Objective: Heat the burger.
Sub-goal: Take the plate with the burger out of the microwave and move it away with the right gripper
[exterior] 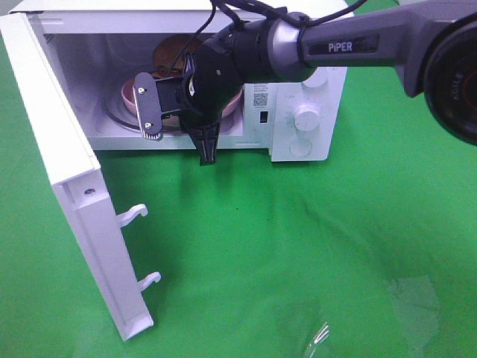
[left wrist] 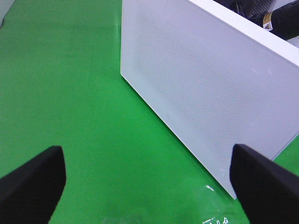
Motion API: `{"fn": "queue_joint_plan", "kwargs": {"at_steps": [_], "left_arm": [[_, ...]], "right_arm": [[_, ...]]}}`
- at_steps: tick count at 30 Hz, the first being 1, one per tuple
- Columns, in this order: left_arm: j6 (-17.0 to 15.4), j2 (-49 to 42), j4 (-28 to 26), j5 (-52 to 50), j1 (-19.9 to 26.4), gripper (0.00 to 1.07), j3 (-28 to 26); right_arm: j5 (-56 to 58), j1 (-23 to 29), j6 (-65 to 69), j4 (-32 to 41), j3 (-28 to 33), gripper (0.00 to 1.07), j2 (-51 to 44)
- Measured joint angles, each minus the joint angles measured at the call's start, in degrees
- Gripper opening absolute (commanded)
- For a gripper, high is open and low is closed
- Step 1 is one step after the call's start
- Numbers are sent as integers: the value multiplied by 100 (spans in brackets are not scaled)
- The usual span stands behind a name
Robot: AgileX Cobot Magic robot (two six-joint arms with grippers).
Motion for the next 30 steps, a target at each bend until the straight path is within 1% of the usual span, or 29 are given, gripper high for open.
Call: {"fn": "queue_joint_plan", "kwargs": {"at_steps": [2, 3, 4, 5, 6, 8, 11, 12, 13, 14, 15, 16, 17, 19, 20, 21, 24, 25, 28, 30], "left_arm": [[0, 0, 0, 0, 0, 87, 0], [0, 0, 0, 0, 0, 87, 0], [0, 0, 0, 0, 0, 87, 0], [0, 0, 0, 0, 0, 87, 0], [0, 0, 0, 0, 0, 87, 0], [0, 0, 0, 0, 0, 87, 0], [0, 0, 0, 0, 0, 87, 0], [0, 0, 0, 0, 0, 87, 0], [0, 0, 0, 0, 0, 87, 0], [0, 0, 0, 0, 0, 87, 0], [0, 0, 0, 0, 0, 87, 0], [0, 0, 0, 0, 0, 87, 0], [0, 0, 0, 0, 0, 87, 0], [0, 0, 0, 0, 0, 87, 0], [0, 0, 0, 0, 0, 87, 0], [0, 0, 0, 0, 0, 87, 0], [0, 0, 0, 0, 0, 87, 0], [0, 0, 0, 0, 0, 87, 0], [0, 0, 0, 0, 0, 87, 0], [0, 0, 0, 0, 0, 87, 0]], "right_arm": [[-6, 0, -92, 17, 92, 0, -69], [-69, 0, -246, 34, 252, 0, -172], [-69, 0, -246, 34, 252, 0, -172], [-229, 0, -407, 40, 493, 0, -298], [-229, 0, -407, 40, 493, 0, -298], [-630, 0, -670, 40, 1031, 0, -550], [-762, 0, -710, 34, 1140, 0, -619], [-1020, 0, -802, 40, 1364, 0, -716], [-1020, 0, -802, 40, 1364, 0, -716], [-1312, 0, -940, 34, 1604, 0, -831], [-1312, 0, -940, 34, 1604, 0, -831], [-1558, 0, -1037, 23, 1833, 0, -928], [-1558, 0, -1037, 23, 1833, 0, -928], [-1891, 0, -1220, -17, 2223, 0, -1112], [-1891, 0, -1220, -17, 2223, 0, -1112], [-2034, 0, -1295, -23, 2389, 0, -1157], [-2097, 0, -1335, -29, 2475, 0, -1175], [-2177, 0, -1415, -29, 2653, 0, -1220], [-2246, 6, -1467, -29, 2807, 0, -1272], [-2504, 74, -1541, -6, 3111, 0, -1432]]}}
